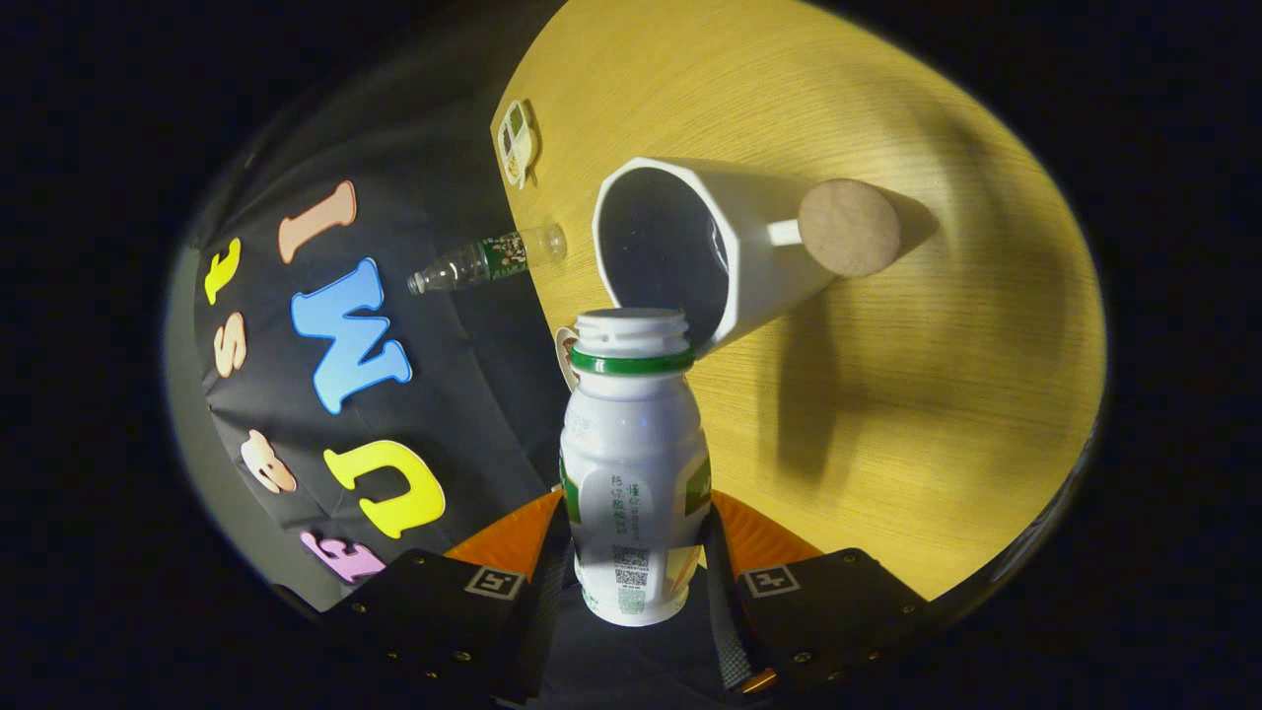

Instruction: Take the bottle from table, then pour the juice into the cup, finally place the bottle on the coaster

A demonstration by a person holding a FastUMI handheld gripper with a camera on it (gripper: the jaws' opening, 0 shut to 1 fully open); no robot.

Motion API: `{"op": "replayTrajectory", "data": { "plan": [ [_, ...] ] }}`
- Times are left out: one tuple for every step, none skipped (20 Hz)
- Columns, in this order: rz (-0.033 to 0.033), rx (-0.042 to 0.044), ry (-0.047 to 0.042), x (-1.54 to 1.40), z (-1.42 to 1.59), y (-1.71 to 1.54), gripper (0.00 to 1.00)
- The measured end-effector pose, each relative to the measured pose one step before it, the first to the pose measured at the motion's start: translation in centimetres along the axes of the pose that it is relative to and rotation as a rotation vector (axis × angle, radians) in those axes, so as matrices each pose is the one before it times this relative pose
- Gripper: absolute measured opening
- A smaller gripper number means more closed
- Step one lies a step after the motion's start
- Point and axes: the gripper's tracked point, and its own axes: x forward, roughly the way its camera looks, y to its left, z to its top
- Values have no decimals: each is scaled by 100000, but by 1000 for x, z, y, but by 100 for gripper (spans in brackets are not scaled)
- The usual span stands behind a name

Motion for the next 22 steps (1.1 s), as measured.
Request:
{"op": "replayTrajectory", "data": {
  "plan": [
    [-350,-3194,-1104,38,159,-235,66],
    [-450,-2939,-635,22,32,-223,66],
    [-392,-2887,-662,-23,130,-269,66],
    [-576,-2906,-838,-21,109,-197,66],
    [-266,-3227,-1126,150,212,-141,66],
    [-490,-3330,-275,16,50,-39,66],
    [-559,-4034,-945,51,68,-153,66],
    [-967,-4253,-1066,-7,104,-265,65],
    [-415,-4172,-1037,69,236,-70,66],
    [-360,-3804,53,124,-99,-29,66],
    [-279,-3720,-294,46,-151,-82,65],
    [-713,-3700,-58,40,-168,-169,65],
    [-833,-3881,-404,16,-143,-224,65],
    [-899,-3681,-581,9,-91,-204,65],
    [-514,-3191,-593,-46,61,-146,66],
    [100,-2765,-1393,74,100,-83,66],
    [-353,-2425,-885,50,40,-20,65],
    [-98,-2532,-811,-14,62,-43,65],
    [-479,-2860,-293,20,-150,-102,65],
    [-649,-3657,-442,-98,-69,-121,65],
    [-1113,-4070,-631,75,-120,-111,65],
    [-614,-4263,-621,-32,-99,-60,65]
  ]
}}
